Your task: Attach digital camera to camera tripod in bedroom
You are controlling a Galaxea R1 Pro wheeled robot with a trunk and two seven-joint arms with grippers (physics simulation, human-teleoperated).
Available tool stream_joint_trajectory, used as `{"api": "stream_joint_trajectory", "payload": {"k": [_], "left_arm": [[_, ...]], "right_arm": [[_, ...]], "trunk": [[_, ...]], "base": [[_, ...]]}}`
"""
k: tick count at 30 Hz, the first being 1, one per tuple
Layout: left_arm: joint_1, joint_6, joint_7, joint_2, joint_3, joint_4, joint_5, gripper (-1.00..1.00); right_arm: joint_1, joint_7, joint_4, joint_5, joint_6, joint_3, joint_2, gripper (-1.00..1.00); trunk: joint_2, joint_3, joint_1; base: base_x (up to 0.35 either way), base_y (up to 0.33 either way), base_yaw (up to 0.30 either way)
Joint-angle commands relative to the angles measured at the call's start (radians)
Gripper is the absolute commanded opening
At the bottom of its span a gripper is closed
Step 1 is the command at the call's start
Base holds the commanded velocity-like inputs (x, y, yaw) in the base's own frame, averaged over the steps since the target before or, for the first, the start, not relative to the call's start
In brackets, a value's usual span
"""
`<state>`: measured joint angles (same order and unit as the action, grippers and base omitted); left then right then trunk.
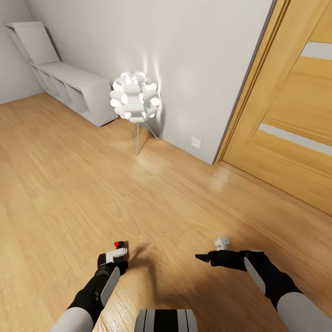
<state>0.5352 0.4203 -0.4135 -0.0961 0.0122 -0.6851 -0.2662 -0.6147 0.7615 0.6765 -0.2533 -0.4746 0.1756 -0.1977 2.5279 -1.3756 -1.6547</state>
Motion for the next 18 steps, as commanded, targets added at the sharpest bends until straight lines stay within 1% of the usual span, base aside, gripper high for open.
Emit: {"api": "stream_joint_trajectory", "payload": {"k": [1, 18], "left_arm": [[0.0, 0.003, -0.005, -0.001, 0.001, -0.002, -0.008, 1.0], [0.0, 0.003, -0.007, -0.001, 0.0, -0.005, -0.008, 1.0]], "right_arm": [[0.0, -0.002, 0.001, -0.01, -0.008, 0.004, -0.001, 1.0], [0.0, 0.002, 0.004, -0.009, -0.006, 0.004, -0.003, 1.0]], "trunk": [[0.001, -0.005, 0.0], [0.005, -0.07, -0.008]], "base": [[0.0, 0.0, 0.0], [0.0, 0.0, 0.0]]}}
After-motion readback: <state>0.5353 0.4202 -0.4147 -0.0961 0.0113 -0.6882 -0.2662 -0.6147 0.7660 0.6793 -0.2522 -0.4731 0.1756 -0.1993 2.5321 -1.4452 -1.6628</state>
